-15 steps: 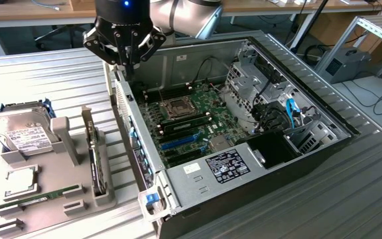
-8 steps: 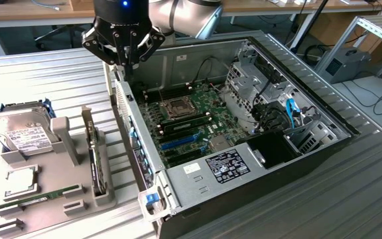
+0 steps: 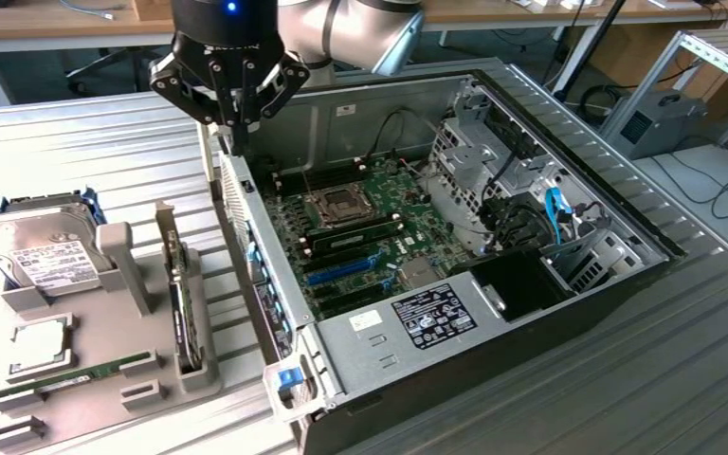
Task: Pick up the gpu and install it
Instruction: 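Reach for the gpu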
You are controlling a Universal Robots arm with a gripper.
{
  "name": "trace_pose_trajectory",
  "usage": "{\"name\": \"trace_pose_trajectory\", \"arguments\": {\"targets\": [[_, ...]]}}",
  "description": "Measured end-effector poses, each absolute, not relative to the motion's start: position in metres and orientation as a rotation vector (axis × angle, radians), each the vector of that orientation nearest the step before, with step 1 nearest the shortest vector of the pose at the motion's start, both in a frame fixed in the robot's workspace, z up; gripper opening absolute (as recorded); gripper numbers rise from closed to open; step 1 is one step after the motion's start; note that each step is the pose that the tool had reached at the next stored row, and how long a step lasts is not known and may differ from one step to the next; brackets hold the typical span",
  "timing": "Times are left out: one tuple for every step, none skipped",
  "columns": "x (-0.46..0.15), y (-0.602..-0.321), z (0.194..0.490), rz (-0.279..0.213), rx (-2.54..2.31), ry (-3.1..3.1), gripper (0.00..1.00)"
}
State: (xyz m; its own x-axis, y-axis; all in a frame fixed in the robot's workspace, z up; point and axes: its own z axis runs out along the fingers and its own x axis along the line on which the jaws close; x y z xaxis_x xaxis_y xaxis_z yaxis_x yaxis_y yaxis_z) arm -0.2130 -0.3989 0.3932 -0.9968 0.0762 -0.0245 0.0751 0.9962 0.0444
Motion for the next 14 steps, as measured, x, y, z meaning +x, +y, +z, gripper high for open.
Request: {"name": "trace_pose_trajectory", "arguments": {"targets": [[-0.2135, -0.3989, 0.3932, 0.068, 0.118, 3.112, 0.11], [-0.2136, -0.3989, 0.3932, 0.068, 0.118, 3.112, 0.11], [-0.214, -0.3989, 0.3932, 0.068, 0.118, 3.112, 0.11], [-0.2143, -0.399, 0.3932, 0.068, 0.118, 3.113, 0.11], [-0.2145, -0.3989, 0.3932, 0.068, 0.118, 3.113, 0.11], [-0.2148, -0.3989, 0.3932, 0.068, 0.118, 3.112, 0.11], [-0.2151, -0.3989, 0.3932, 0.068, 0.118, 3.112, 0.11], [-0.2154, -0.3989, 0.3931, 0.068, 0.118, 3.112, 0.11], [-0.2156, -0.399, 0.3931, 0.068, 0.118, 3.112, 0.11], [-0.2159, -0.3989, 0.3931, 0.068, 0.118, 3.112, 0.11], [-0.2162, -0.3989, 0.3931, 0.068, 0.118, 3.112, 0.11], [-0.2163, -0.3989, 0.3931, 0.068, 0.118, 3.112, 0.11], [-0.2165, -0.3989, 0.3931, 0.068, 0.118, 3.112, 0.11], [-0.2167, -0.3989, 0.3931, 0.068, 0.118, 3.112, 0.11]]}}
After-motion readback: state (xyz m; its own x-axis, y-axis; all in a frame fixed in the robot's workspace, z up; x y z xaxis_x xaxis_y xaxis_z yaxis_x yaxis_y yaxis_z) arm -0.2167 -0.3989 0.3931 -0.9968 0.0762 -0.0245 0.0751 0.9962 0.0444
